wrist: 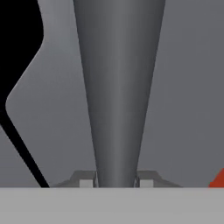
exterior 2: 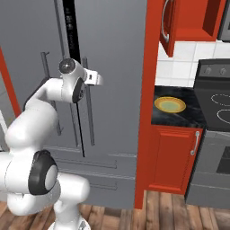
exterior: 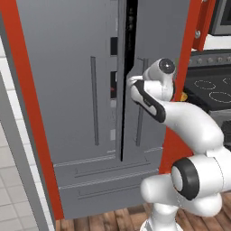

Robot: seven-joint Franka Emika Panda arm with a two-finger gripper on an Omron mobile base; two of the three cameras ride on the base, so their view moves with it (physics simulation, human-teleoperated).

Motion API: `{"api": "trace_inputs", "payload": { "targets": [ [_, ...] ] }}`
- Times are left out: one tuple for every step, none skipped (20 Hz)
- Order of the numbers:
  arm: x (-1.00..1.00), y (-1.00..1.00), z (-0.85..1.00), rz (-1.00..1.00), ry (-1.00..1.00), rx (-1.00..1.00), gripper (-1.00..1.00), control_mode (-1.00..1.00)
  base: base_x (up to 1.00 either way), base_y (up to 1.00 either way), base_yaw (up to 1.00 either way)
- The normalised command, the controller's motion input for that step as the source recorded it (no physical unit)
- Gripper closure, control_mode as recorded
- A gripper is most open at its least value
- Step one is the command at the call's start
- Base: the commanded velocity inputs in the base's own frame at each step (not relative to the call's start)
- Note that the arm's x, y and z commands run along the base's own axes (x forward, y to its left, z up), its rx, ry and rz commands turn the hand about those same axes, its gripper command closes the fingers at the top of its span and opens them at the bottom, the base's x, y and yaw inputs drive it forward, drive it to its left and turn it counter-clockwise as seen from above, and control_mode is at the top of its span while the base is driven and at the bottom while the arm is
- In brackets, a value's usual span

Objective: Move the hot dog bun to the plate on the dining table and place the condiment next to that plate. Then navigate to the fridge and take the sausage and place it on the plate as well.

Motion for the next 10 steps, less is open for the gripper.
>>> {"api": "trace_inputs", "payload": {
  "targets": [
    [-0.96,-0.53,0.00,0.00,-0.04,0.01,1.00,-1.00,0.00,0.00,0.00],
    [-0.99,-0.56,0.00,0.00,-0.04,0.02,1.00,-1.00,0.00,0.00,0.00],
    [-0.98,-0.59,0.00,0.00,-0.05,0.02,1.00,-1.00,0.00,0.00,0.00],
    [-1.00,-0.66,0.00,0.00,-0.07,0.03,1.00,-1.00,0.00,0.00,0.00],
    [-1.00,-0.66,0.00,0.00,-0.06,0.03,1.00,-1.00,0.00,0.00,0.00],
    [-0.97,-0.65,0.00,-0.01,-0.02,0.06,1.00,-1.00,0.00,0.00,0.00],
    [-0.88,-0.63,0.00,-0.03,0.00,0.07,1.00,-1.00,0.00,0.00,0.00],
    [-0.86,-0.63,0.00,-0.03,0.00,0.07,1.00,-1.00,0.00,0.00,0.00],
    [-0.85,-0.64,0.00,-0.03,0.00,0.07,1.00,-1.00,0.00,0.00,0.00],
    [-0.79,-0.63,0.00,-0.03,0.00,0.07,1.00,-1.00,0.00,0.00,0.00]
  ]
}}
